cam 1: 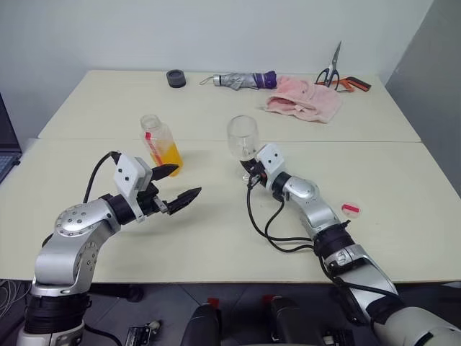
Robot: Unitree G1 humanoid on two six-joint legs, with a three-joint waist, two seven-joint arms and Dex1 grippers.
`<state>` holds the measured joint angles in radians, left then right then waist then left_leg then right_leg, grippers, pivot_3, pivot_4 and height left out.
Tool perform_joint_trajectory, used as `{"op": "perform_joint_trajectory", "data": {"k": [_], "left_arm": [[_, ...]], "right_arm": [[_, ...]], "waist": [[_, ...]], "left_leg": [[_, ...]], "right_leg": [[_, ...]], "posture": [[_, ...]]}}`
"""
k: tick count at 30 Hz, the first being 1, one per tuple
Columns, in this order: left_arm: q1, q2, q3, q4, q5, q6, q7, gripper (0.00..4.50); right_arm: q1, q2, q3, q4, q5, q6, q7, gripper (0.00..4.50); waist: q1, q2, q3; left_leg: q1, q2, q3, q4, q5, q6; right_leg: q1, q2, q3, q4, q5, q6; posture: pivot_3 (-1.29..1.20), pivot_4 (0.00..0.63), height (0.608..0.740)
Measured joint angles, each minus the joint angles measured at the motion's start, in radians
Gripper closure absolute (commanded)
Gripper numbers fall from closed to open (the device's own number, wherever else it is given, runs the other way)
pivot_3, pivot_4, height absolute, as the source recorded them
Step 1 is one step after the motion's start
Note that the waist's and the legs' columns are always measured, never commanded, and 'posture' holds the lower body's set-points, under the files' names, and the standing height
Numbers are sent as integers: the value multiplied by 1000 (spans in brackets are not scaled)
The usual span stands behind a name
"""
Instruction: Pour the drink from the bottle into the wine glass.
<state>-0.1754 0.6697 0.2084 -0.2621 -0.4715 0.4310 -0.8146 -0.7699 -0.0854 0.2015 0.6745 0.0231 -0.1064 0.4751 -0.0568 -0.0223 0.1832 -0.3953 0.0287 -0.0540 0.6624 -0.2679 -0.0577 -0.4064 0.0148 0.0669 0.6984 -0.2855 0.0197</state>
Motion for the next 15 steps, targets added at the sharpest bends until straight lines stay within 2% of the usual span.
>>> {"op": "perform_joint_trajectory", "data": {"k": [9, 15], "left_arm": [[-52, 2, 30, -28, -37, 24, 29, 0], [-72, 7, 31, -48, -41, 41, 39, 0]], "right_arm": [[-30, 39, -53, 87, 12, -34, 20, 4370], [-29, 53, -62, 96, 14, -18, 27, 2268]], "waist": [[0, 0, 0], [-1, 0, 0]], "left_leg": [[0, 0, 0, 0, 0, 0], [0, 0, 0, 0, 0, 0]], "right_leg": [[0, 0, 0, 0, 0, 0], [0, 0, 0, 0, 0, 0]], "posture": [[0, 150, 740], [0, 150, 740]]}}
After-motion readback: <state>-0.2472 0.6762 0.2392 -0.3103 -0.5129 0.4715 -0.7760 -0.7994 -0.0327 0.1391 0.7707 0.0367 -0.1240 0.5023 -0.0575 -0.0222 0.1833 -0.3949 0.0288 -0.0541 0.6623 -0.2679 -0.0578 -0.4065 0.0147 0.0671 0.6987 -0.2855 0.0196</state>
